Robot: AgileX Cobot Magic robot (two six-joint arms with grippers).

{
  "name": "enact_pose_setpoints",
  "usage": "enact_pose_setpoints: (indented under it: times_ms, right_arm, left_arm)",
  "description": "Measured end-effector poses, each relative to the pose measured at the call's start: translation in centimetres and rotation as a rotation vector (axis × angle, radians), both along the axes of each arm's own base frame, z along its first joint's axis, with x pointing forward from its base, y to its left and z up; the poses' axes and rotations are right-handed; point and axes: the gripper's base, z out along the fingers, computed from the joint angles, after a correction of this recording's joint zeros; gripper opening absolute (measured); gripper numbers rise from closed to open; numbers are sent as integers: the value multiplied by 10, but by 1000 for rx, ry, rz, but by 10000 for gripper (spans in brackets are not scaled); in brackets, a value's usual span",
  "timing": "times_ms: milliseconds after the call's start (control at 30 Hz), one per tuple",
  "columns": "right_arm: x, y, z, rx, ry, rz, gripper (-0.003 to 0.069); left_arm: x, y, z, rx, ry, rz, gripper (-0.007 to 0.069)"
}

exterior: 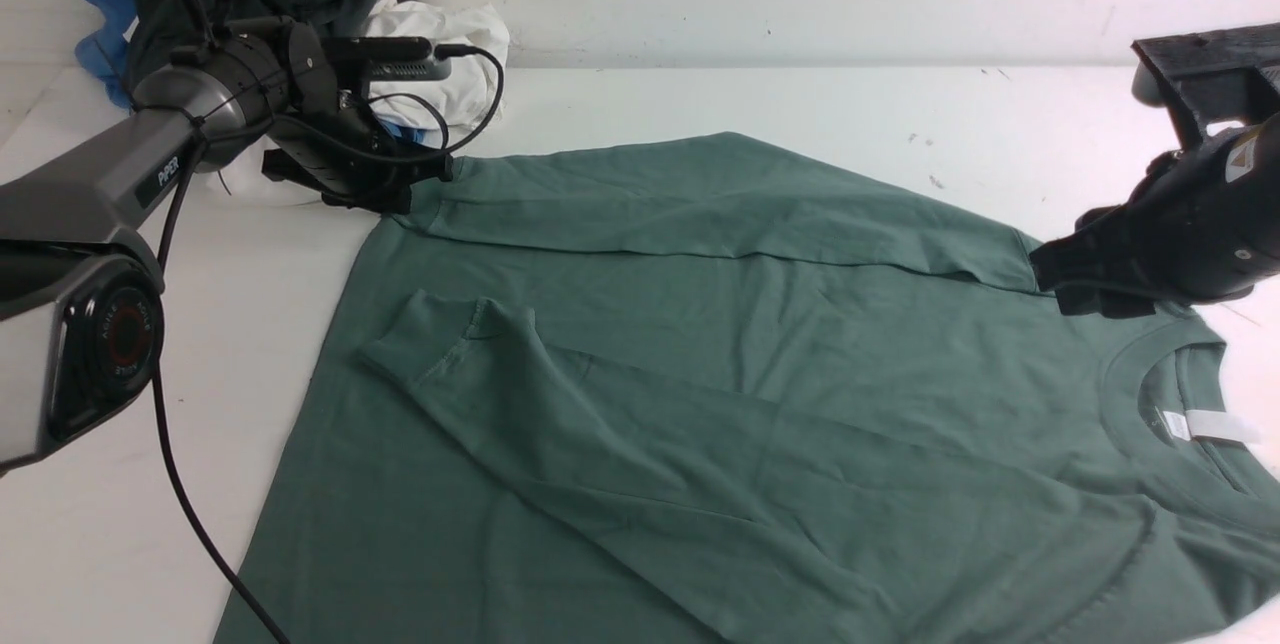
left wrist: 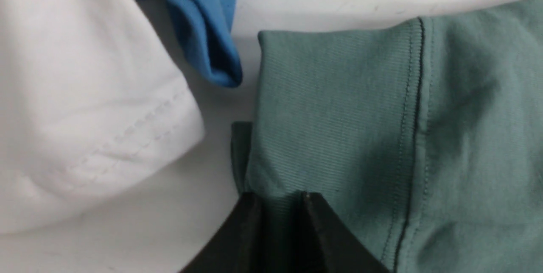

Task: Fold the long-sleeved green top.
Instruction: Use the left arm to clamp the cuff farthest from it

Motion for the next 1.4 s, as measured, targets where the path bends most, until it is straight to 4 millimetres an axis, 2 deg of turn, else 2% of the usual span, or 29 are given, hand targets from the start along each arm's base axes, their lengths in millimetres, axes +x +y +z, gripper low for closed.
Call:
enact_pose_setpoints:
  times_ms: [100, 433, 533, 800, 900, 1267, 1400]
  right_arm:
    - [0, 0, 0, 0, 0, 0, 261]
    - [0, 0, 0, 0, 0, 0, 261]
    - [0, 0, 0, 0, 0, 0, 261]
    - [0, 0, 0, 0, 0, 0, 261]
    - [0, 0, 0, 0, 0, 0, 261]
    - [0, 0, 0, 1, 0, 0, 261]
    - [0, 0, 0, 1, 0, 0, 261]
  left_arm:
    - [0, 0, 1, 8, -3, -13, 33]
    - [-3, 0, 27, 52, -52, -84, 35]
    - [-4, 0, 27, 53, -41, -89, 46]
    - [-6, 0, 25, 56, -13, -96, 177]
    - [-6, 0, 25, 56, -12, -96, 202]
    - [-6, 1, 25, 75, -15, -99, 206]
    - [-5, 4, 16, 108, -5, -98, 219]
